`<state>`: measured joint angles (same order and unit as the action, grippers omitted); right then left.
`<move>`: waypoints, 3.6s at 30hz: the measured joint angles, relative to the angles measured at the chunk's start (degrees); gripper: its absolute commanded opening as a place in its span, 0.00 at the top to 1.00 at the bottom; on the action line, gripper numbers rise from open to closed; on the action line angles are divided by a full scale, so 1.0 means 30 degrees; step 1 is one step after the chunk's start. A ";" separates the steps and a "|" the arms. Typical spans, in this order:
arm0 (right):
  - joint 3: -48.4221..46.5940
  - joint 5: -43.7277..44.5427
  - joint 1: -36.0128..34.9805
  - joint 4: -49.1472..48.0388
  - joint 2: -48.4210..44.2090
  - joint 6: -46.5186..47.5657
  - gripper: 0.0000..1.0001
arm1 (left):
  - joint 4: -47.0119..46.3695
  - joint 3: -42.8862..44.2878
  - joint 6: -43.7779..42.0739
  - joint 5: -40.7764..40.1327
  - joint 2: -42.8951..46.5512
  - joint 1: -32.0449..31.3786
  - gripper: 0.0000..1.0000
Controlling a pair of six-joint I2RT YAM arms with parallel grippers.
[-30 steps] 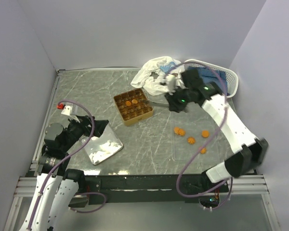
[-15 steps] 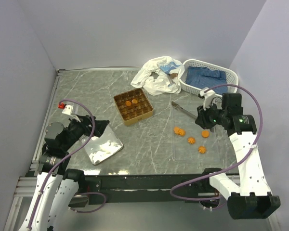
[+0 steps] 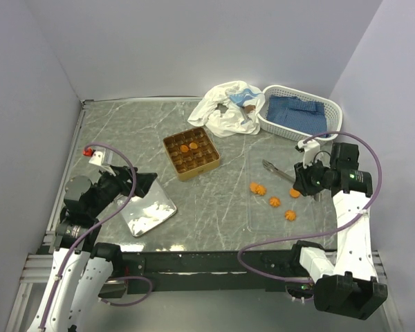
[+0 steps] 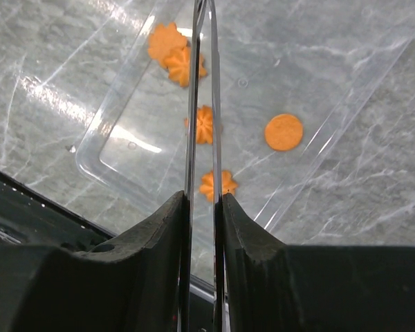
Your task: Pack the cookies
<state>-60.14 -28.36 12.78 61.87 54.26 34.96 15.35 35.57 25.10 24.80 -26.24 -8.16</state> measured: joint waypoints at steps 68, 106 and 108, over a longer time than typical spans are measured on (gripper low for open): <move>0.2084 0.0656 0.0095 0.1260 0.2135 0.2586 0.50 | -0.0291 -0.0175 0.0000 0.0284 0.0219 0.0000 0.04; -0.0707 -0.0335 -0.0066 0.1166 0.2820 0.2062 0.66 | -0.0306 -0.0182 0.0000 0.0284 -0.0087 0.0000 0.03; -0.0962 -0.0459 -0.0291 0.1035 0.3053 0.1851 0.66 | -0.0299 -0.0182 0.0007 0.0284 -0.0095 0.0000 0.04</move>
<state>-63.02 -29.74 11.90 64.97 63.42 40.51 14.46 35.03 25.12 25.65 -26.52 -8.16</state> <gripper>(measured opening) 0.422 0.966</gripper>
